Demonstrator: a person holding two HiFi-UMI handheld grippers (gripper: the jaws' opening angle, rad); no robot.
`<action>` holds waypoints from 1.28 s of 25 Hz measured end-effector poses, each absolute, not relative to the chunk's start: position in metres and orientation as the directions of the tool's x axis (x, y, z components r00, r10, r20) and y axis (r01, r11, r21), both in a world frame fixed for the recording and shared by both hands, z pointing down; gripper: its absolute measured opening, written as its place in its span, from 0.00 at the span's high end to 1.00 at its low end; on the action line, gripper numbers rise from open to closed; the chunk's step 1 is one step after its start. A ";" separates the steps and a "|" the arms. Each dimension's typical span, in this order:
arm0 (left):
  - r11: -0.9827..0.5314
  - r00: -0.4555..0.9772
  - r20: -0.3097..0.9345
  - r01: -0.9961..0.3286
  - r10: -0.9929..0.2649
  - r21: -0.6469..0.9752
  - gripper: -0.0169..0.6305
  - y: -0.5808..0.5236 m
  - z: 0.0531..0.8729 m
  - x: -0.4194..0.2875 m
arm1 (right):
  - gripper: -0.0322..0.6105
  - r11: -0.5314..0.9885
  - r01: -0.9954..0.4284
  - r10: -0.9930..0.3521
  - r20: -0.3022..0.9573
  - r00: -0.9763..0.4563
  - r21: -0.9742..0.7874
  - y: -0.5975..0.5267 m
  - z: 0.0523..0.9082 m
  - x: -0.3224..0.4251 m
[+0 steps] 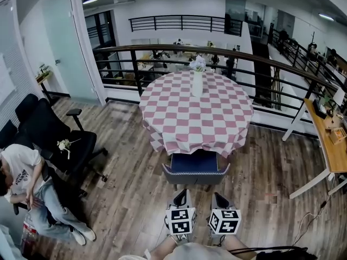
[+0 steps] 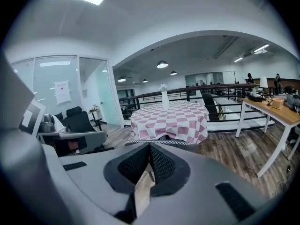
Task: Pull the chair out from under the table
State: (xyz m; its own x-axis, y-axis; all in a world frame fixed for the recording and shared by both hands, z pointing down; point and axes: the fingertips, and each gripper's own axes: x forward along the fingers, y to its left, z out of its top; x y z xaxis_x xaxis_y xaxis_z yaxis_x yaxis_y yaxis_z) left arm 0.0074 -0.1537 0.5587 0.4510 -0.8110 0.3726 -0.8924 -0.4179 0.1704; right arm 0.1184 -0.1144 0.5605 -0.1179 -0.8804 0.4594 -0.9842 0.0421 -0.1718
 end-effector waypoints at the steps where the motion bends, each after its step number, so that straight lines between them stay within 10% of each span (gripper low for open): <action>1: -0.422 0.455 0.370 -0.890 -0.810 0.170 0.97 -0.160 0.558 0.008 | 0.92 0.040 -0.984 -0.881 0.458 -0.116 -0.171 -0.120 0.560 0.118; 32: -0.346 0.395 0.463 -0.919 -0.794 0.191 0.97 -0.202 0.586 0.029 | 0.92 0.128 -0.979 -0.847 0.495 -0.192 -0.162 -0.179 0.582 0.143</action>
State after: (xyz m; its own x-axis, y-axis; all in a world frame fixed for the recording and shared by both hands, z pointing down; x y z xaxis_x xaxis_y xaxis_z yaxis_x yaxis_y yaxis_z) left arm 0.0294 -0.2022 0.5865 0.3949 -0.7937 0.4627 -0.9187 -0.3459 0.1907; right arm 0.1433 -0.1792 0.5819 -0.1924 -0.8471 0.4954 -0.9785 0.1276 -0.1619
